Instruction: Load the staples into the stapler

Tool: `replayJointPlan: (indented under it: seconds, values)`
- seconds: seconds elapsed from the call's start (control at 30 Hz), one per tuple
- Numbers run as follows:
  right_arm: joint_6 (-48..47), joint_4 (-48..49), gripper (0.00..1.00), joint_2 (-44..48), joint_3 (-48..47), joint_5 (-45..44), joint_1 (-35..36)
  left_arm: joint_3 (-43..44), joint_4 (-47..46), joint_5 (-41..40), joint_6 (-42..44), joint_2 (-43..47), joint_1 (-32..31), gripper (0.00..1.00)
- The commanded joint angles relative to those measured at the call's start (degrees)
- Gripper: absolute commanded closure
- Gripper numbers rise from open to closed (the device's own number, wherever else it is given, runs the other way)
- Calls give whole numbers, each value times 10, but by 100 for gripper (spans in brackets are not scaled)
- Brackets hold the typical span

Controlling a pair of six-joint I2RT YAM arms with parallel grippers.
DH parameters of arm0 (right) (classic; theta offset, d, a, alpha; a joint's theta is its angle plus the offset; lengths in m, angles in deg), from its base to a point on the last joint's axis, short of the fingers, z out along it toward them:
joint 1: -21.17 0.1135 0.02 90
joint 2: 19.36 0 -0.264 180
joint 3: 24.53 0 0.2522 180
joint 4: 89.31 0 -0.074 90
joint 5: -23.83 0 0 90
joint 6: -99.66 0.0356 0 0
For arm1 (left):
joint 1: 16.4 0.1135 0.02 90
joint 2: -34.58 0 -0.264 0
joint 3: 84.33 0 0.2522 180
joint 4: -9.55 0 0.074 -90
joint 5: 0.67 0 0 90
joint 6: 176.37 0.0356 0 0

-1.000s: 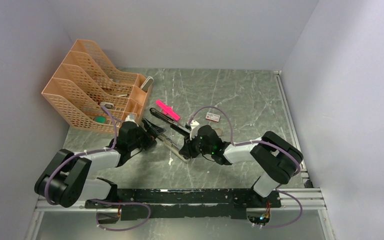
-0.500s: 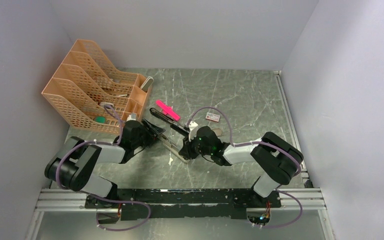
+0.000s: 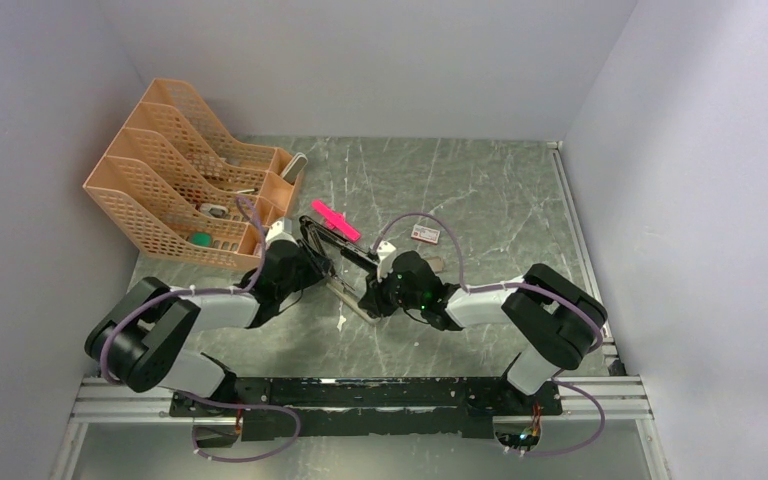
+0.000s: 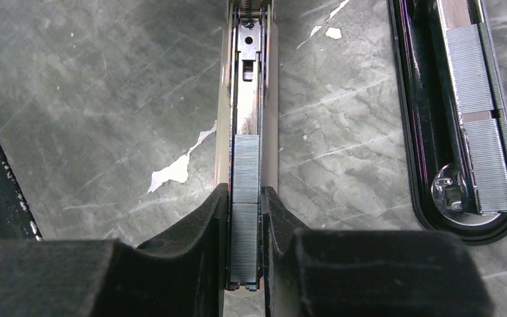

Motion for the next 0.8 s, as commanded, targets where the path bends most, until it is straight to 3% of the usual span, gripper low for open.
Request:
replayJointPlan:
  seconds: [0.0,0.3,0.77]
  values:
    - [-56,-50,100,-17,-9,1,8,24,12,-82,121,18,-49,69]
    - [-121,-38,100,-38,-14,-12,7,43,62,-224,254,25,-179,65]
    - [-219,52,99,-63,-12,1,6,47,125,-363,295,-3,-309,53]
